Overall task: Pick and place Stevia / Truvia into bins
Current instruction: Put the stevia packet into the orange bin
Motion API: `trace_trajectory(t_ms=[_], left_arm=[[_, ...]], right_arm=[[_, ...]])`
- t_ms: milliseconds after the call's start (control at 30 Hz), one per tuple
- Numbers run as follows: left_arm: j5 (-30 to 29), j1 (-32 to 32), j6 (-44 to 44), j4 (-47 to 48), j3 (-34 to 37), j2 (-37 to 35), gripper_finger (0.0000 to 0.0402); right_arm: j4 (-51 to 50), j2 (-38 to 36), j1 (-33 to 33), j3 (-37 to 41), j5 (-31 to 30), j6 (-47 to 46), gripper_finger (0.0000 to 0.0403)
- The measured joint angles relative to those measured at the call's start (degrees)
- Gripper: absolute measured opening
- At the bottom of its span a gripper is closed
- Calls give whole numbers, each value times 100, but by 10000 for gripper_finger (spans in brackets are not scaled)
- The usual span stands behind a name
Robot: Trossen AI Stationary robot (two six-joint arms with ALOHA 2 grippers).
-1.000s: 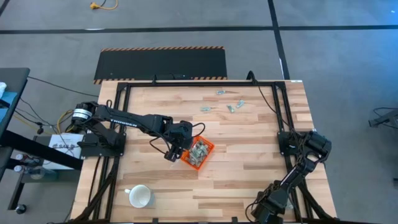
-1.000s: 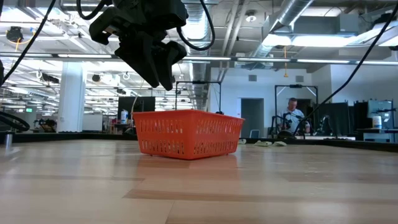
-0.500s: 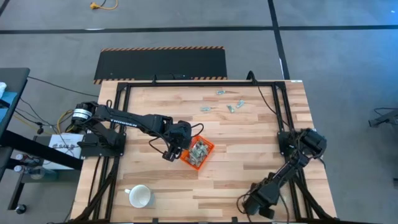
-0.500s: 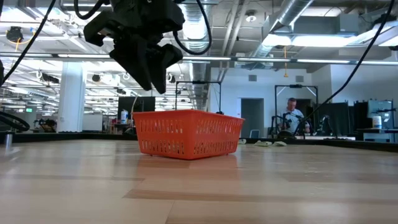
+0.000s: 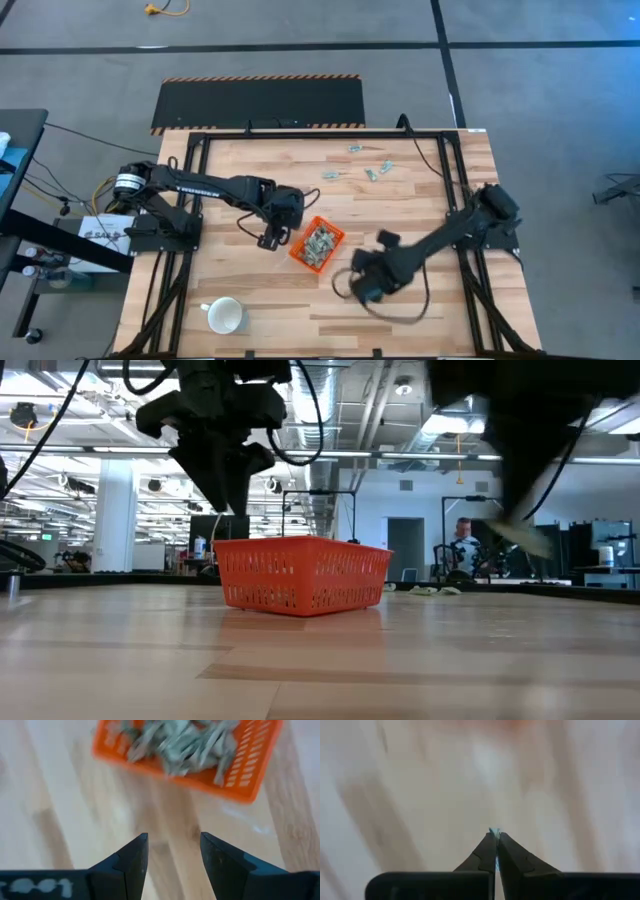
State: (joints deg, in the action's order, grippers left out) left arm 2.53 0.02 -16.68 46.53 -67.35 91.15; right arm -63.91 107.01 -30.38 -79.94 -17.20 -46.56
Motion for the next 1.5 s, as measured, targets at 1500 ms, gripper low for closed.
trace_trajectory(t_ms=[1500], left_arm=[[153, 230, 417, 407, 26, -310, 169]], right_arm=[[2378, -577, 2824, 552, -88, 3650, 102]])
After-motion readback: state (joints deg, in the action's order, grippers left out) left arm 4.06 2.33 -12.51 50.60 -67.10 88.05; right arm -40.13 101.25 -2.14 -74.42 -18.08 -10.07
